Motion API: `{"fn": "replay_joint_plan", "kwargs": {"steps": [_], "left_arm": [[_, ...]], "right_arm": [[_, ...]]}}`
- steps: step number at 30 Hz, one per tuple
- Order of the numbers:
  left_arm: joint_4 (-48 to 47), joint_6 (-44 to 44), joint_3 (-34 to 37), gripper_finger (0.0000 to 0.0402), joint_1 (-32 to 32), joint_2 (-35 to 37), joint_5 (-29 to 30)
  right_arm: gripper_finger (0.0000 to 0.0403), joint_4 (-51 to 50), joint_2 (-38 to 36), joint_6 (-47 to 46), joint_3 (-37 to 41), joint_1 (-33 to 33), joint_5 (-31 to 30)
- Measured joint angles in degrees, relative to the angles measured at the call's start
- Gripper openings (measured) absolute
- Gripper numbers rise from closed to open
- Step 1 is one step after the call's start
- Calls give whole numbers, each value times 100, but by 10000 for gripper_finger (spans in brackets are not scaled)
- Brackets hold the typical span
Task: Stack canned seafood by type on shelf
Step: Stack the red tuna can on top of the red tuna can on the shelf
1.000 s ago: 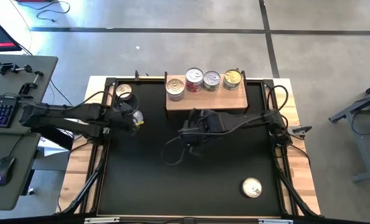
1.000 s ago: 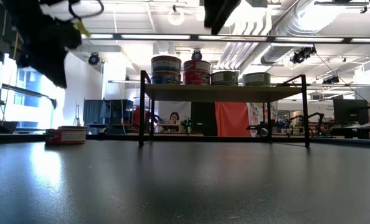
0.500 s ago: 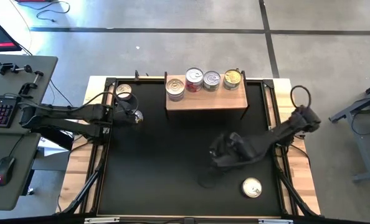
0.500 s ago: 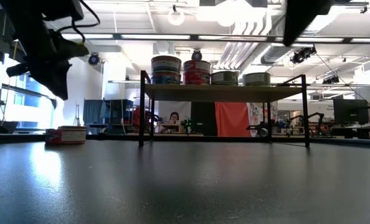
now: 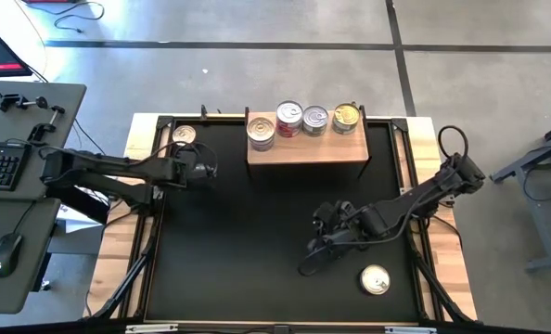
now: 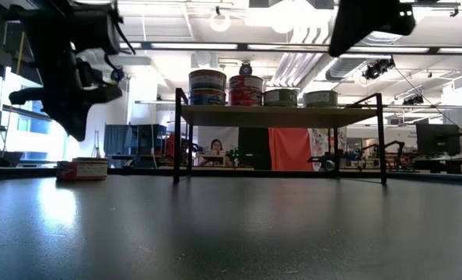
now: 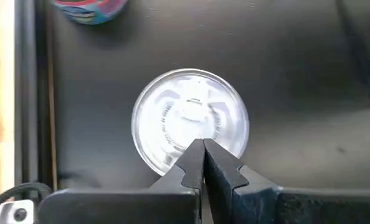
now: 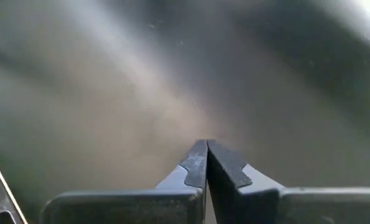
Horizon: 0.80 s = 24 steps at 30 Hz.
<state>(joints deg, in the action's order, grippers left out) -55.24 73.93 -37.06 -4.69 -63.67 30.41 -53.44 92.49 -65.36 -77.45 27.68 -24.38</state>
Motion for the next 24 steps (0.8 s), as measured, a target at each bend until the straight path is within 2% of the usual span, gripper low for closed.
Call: {"fn": "replay_joint_plan", "kwargs": {"steps": [8, 17, 24], "left_arm": [[179, 261, 0, 0, 221, -842, -123], [153, 991, 0, 0, 496, -1689, 438], [412, 1111, -6, 0, 728, -2027, 459]], "right_arm": [[0, 340, 0, 282, 0, -207, -121], [0, 547, 0, 256, -4, -178, -194], [0, 705, -69, 229, -4, -34, -57]]}}
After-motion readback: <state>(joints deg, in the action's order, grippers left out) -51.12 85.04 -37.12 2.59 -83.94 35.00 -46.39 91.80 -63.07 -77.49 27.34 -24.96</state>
